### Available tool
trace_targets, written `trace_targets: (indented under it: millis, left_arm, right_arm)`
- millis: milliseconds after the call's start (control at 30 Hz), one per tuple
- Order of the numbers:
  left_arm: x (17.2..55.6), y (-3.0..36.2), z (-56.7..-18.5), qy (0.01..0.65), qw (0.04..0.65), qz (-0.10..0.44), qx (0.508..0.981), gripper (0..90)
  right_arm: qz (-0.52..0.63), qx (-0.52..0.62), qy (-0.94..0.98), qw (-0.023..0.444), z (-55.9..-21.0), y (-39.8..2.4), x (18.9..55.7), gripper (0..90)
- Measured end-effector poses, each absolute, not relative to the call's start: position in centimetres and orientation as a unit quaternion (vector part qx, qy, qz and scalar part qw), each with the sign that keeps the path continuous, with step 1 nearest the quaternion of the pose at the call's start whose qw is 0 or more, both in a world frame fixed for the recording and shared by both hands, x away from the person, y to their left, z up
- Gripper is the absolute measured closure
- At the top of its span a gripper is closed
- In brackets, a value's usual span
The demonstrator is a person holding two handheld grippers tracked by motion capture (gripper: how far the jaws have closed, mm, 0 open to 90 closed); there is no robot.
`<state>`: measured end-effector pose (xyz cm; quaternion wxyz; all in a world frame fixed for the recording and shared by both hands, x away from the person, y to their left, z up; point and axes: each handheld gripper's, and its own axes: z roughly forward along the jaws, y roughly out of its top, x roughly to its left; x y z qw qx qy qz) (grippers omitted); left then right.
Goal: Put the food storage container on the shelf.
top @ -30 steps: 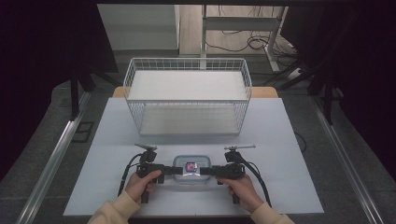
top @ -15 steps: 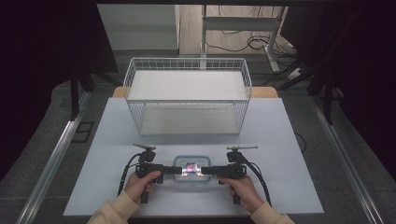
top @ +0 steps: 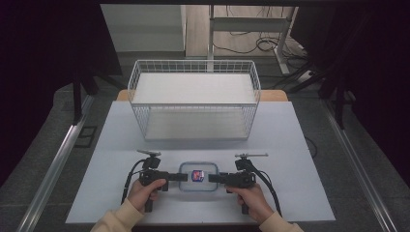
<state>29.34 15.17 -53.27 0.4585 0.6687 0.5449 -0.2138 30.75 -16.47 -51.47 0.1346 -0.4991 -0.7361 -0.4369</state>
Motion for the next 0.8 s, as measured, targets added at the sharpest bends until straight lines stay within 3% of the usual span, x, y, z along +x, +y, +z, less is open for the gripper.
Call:
trace_targets:
  millis: [133,800]
  left_arm:
    - [29.21,15.12,-52.99,0.547,0.458,-0.206,0.67,48.3]
    - [29.36,14.96,-52.41,0.551,0.457,-0.189,0.672,48.8]
  right_arm:
    - [-0.443,-0.505,-0.727,0.143,-51.3,-16.64,30.75,49.0]
    - [-0.449,-0.5,-0.728,0.135,-51.0,-16.64,30.8,50.8]
